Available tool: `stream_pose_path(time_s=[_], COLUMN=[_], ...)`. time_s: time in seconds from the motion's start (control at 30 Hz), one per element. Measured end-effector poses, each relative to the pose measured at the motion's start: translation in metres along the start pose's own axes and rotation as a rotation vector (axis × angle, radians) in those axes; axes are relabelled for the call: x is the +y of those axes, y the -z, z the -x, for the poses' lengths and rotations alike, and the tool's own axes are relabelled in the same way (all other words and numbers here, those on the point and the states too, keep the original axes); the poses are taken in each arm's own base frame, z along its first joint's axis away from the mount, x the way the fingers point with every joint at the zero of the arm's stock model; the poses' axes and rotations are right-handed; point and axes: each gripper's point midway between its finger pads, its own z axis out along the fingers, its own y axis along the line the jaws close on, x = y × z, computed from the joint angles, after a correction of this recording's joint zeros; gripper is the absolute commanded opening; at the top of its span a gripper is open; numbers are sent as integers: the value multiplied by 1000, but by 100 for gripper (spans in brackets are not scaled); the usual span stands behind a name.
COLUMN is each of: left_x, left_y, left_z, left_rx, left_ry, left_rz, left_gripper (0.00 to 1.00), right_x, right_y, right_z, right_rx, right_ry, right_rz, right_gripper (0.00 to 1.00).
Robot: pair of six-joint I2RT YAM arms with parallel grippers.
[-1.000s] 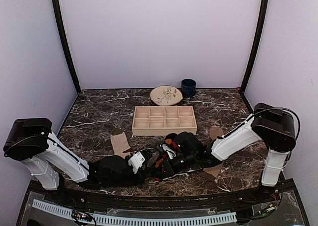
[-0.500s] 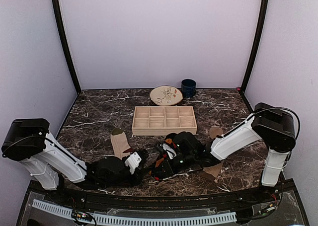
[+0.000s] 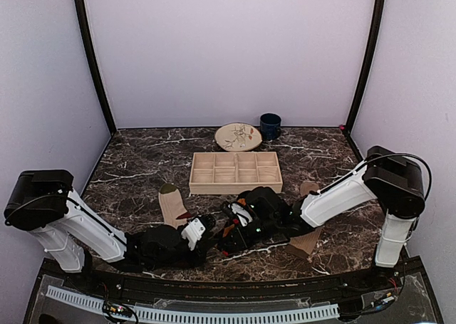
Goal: Roll the socks
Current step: Roll the sock at the center of the board.
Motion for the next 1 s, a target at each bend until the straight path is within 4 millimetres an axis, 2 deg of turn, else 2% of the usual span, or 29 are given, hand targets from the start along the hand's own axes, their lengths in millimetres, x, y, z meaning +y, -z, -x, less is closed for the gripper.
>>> stream_pose_path(time_s=[0.5, 0.63, 0.83, 1.0], left_x=[1, 1, 2, 17], left_y=[-11, -10, -12, -15], left_z=[-7, -10, -19, -31], left_rx=[32, 39, 79, 133], left_ry=[52, 64, 98, 170], left_rz=[31, 33, 15, 25], left_gripper=[20, 24, 38, 42], right_x=[-2, -2, -1, -1], right_y=[0, 0, 0, 0], right_z=[-1, 0, -1, -1], right_rx=[19, 21, 23, 26], right_ry=[5, 4, 2, 2], right_rz=[-22, -23, -19, -16], right_gripper=[14, 15, 16, 16])
